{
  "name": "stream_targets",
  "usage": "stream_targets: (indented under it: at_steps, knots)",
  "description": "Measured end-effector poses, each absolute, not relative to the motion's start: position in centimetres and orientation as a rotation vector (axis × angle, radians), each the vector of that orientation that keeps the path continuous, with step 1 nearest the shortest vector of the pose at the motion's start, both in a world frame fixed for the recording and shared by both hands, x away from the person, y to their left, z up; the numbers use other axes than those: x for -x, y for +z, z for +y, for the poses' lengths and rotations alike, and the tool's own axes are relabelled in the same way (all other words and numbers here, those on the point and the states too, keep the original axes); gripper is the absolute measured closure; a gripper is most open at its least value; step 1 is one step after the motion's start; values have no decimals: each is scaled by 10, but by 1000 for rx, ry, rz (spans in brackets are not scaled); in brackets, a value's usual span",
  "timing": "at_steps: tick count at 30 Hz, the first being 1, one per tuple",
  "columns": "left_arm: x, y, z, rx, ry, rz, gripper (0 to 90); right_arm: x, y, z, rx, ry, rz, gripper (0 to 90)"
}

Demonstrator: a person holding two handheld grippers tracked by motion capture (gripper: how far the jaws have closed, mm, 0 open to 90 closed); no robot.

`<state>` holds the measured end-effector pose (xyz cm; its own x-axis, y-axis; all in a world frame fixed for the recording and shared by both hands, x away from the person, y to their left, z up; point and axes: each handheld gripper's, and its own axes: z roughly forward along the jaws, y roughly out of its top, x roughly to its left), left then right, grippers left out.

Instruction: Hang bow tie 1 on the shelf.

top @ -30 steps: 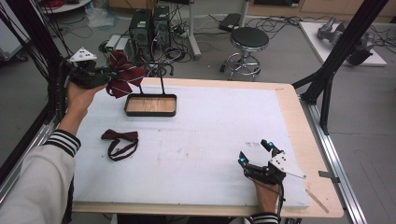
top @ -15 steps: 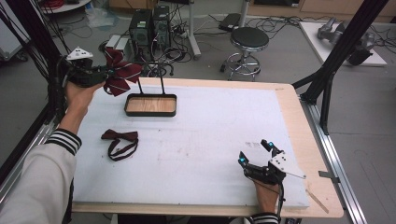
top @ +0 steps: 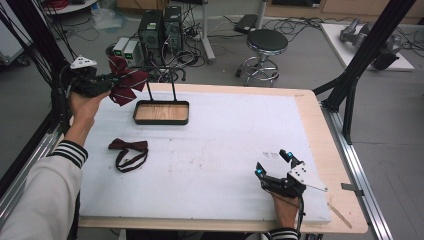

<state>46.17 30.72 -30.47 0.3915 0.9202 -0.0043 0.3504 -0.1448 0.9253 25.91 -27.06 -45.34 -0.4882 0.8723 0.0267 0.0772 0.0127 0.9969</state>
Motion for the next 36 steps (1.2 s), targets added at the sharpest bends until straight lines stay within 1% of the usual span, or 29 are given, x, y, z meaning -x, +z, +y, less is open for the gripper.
stream_targets:
  at_steps: [19, 27, 29, 31, 33, 36]
  knots:
    - [-464, -314, 308, -1700, 713, 1149, 730, -259, -453, -271, -988, 1544, 1635, 56]
    - [-464, -319, 308, -1717, 705, 1162, 688, -259, -453, -270, -993, 1544, 1639, 56]
    - [-464, -320, 307, -1725, 711, 1157, 650, -259, -453, -270, -993, 1542, 1639, 56]
    - [-464, -320, 306, -1728, 724, 1157, 571, -259, -453, -270, -992, 1542, 1640, 56]
    - [-462, -320, 306, -1736, 740, 1157, 532, -259, -453, -270, -992, 1542, 1641, 56]
    - [-462, -321, 306, -1732, 744, 1145, 418, -259, -453, -270, -991, 1542, 1641, 56]
